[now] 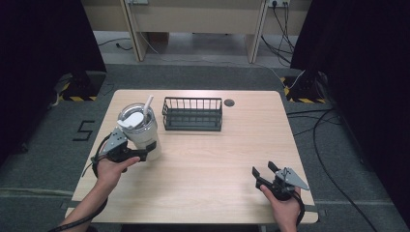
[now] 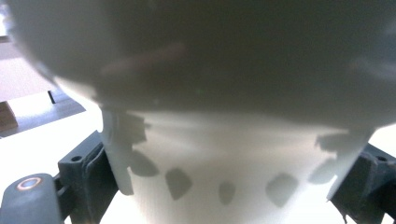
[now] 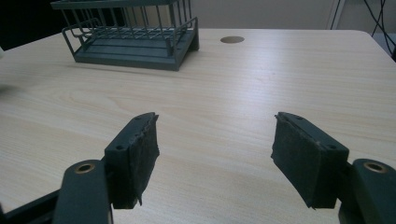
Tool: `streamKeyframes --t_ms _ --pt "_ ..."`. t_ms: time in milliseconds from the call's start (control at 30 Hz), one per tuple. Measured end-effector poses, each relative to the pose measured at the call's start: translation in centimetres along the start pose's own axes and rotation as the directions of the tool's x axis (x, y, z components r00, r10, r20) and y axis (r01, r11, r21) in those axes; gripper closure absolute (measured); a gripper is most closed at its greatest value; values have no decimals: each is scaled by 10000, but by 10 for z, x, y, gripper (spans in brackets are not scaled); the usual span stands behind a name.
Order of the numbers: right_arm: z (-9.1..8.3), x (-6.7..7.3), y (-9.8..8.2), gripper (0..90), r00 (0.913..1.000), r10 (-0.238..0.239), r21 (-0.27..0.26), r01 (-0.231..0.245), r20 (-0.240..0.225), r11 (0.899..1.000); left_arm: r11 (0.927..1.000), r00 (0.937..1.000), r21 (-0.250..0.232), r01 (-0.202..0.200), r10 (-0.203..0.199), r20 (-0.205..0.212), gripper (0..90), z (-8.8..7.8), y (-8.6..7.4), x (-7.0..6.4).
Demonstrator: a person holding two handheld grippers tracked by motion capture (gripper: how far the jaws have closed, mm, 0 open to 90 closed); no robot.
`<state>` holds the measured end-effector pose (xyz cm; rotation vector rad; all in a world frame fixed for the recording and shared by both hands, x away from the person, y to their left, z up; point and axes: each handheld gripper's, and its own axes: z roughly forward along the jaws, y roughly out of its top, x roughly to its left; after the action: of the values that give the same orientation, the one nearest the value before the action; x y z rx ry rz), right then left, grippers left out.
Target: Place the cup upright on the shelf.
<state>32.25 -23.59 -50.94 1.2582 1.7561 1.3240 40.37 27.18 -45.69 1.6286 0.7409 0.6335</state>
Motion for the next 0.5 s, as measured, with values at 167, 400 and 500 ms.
streamKeyframes --t_ms 167,400,500 --pt "0 0 0 316 10000 14 20 -14 -37 10000 10000 10000 -80 -53 53 13 100 5 7 0" --pt "0 0 0 316 10000 39 17 -39 -48 10000 9998 9999 -174 -106 107 41 100 12 16 1" --pt "0 0 0 317 10000 35 13 -35 -43 10000 9997 9999 -205 -108 109 50 101 16 19 1"
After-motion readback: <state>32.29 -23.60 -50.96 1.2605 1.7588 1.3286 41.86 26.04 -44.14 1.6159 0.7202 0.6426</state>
